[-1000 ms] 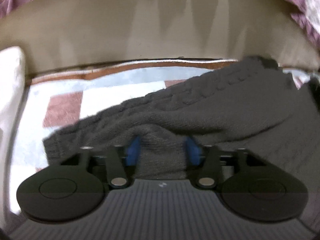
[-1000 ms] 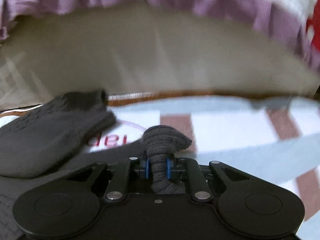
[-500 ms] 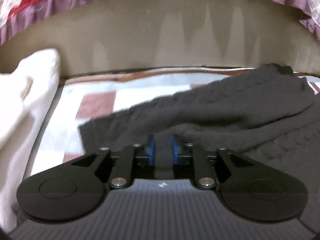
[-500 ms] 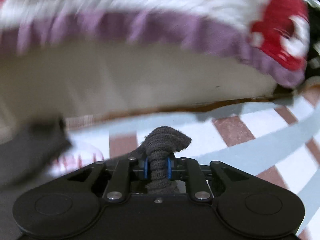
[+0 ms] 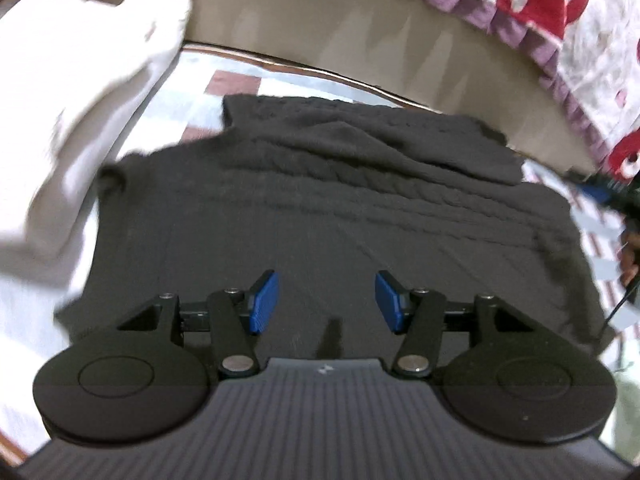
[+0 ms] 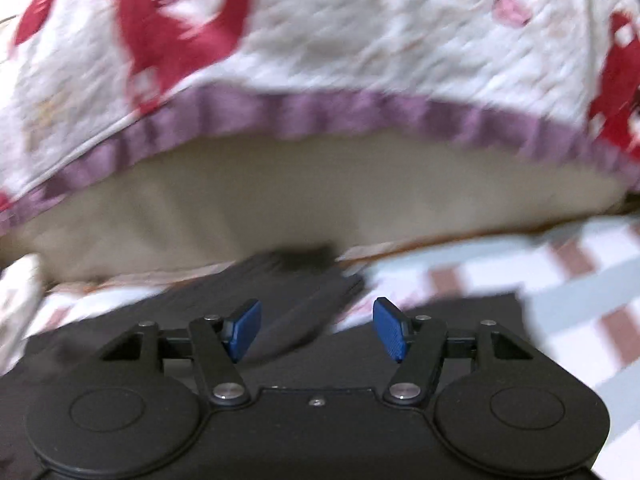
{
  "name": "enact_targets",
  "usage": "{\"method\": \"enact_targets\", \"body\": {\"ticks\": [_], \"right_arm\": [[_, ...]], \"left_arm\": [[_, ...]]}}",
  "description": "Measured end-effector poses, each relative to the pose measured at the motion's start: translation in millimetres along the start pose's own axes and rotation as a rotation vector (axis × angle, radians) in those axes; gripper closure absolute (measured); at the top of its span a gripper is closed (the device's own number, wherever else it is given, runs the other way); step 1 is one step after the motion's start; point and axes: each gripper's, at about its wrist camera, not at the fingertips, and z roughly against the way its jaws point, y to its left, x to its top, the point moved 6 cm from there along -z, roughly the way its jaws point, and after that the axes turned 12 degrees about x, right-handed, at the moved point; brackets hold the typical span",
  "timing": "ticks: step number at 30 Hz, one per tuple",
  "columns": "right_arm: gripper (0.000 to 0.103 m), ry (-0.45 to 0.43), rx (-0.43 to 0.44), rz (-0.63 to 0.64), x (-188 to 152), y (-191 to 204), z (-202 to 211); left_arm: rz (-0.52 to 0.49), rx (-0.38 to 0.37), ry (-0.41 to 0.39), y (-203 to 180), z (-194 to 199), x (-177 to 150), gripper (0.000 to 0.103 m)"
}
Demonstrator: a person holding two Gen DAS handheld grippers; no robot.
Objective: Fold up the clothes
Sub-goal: 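Smooth the sweater flat with both grippers and regrasp the hem edge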
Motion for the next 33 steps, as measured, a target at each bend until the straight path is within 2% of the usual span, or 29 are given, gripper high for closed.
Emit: {"method": "enact_targets", "body": {"ticks": [2, 7, 9, 12, 15, 19, 20, 22, 24, 25, 30, 33], "right_arm": [[0.036, 0.101, 0.107, 0.011, -19.6, 28.7, -5.1], [0.036, 0.318, 0.443, 0.056, -65.2, 119.9, 0.5], [0.036, 0.398, 0.553, 0.061, -80.2, 159.3, 7.0], [0.036, 0.522, 0.7, 0.093, -97.9, 216.1, 15.3], [0.036, 0.646, 0.825, 0.163, -117.5, 269.0, 24.8], [0.036, 0.783, 0.808, 0.445, -165.9, 306.8, 37.0], [0.036, 0.808, 0.785, 0.458, -175.8, 309.3, 36.0], [0.036, 0.84, 0.743, 0.384, -187.5, 305.5, 31.0], [0.036, 0.857, 0.752, 0.316, -195.1, 299.8, 30.4], [0.036, 0.864, 0.748, 0.316, -198.5, 298.0, 31.0], [0.036, 0.919, 0.692, 0.514, -213.1, 284.8, 45.0], [0.036, 0.944, 0.639, 0.416, -216.6, 259.4, 36.5]], "left_arm": [[0.028, 0.013, 0.01, 9.2, 9.1, -15.3, 0.05], [0.122, 0.06, 0.045, 41.5, 22.9, -44.2, 0.05], [0.165, 0.084, 0.02, 60.9, 34.7, -47.5, 0.048], [0.272, 0.053, -0.005, 87.3, 47.6, -50.0, 0.043], [0.346, 0.032, 0.05, 101.0, 33.8, -56.5, 0.043], [0.311, 0.088, 0.088, 99.6, 28.9, -65.3, 0.043], [0.312, 0.085, 0.092, 99.4, 28.4, -66.2, 0.043], [0.313, 0.078, 0.099, 98.9, 27.4, -68.1, 0.043], [0.315, 0.071, 0.106, 98.5, 26.3, -69.9, 0.043], [0.316, 0.068, 0.109, 98.2, 25.8, -70.8, 0.043], [0.32, 0.051, 0.127, 97.1, 23.2, -75.3, 0.042], [0.323, 0.043, 0.135, 96.5, 21.9, -77.6, 0.042]]}}
